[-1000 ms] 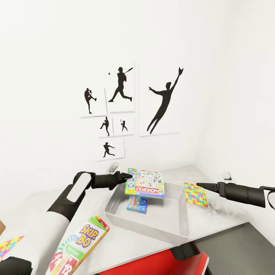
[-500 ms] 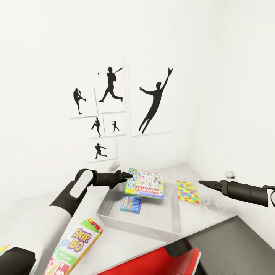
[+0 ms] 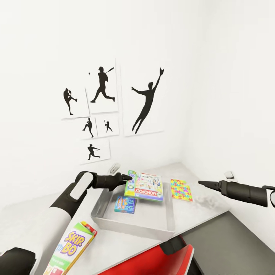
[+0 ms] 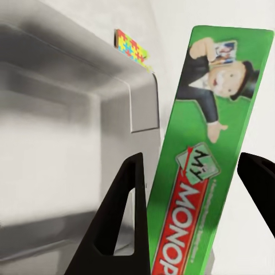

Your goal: Put all the toys in the child's room - the three board games (two on the bed and one on the table), the two jigsaw puzzles on the table, and the tennis ball on the table - inside the toy box on the table in the child's room.

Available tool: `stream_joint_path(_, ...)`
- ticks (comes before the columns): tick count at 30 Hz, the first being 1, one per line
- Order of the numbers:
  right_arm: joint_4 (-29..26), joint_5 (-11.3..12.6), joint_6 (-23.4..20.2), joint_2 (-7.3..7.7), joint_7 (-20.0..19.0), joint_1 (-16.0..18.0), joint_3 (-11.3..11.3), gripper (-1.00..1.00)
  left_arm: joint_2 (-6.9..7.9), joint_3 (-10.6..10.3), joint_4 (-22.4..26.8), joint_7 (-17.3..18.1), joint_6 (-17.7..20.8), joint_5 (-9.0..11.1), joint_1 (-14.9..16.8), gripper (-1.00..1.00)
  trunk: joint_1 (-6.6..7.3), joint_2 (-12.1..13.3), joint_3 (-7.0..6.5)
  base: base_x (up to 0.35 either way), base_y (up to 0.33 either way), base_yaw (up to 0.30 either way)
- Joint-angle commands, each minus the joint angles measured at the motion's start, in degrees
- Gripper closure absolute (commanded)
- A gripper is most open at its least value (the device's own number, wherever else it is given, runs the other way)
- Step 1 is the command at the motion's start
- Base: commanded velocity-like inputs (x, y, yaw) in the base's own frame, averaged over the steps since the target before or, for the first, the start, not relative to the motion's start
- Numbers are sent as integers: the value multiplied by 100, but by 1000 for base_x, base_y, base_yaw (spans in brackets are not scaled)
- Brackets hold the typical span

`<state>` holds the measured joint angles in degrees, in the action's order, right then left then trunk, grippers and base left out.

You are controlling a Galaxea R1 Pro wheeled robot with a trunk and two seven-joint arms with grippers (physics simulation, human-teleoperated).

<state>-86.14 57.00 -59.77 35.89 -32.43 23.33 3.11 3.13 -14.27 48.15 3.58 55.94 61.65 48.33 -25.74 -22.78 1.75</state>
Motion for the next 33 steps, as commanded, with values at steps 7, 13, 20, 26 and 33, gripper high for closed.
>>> stream_joint_path(7,-4,-44,-23,-5,-45,5,-1,-100,-13,-14,-275,48,-19,-21,33,100,-4,-14,16,0,0,-13)
stream_joint_path(13,-3,-41,-23,-4,-45,5,9,-100,-89,-14,-425,53,-67,-22,95,100,-4,-14,43,0,0,-4)
stream_joint_path(20,-4,-33,-23,-2,-45,5,7,-100,-150,-14,-578,50,-226,-26,167,100,-4,-14,98,0,0,-1)
stream_joint_path(26,-5,-32,-23,10,-45,5,6,-100,-168,-14,-719,53,-287,-24,249,100,-4,-14,151,0,0,0)
stream_joint_path(33,-5,-31,-23,20,-45,5,6,-100,-178,-14,-797,55,-319,-22,296,100,-4,-14,213,0,0,0)
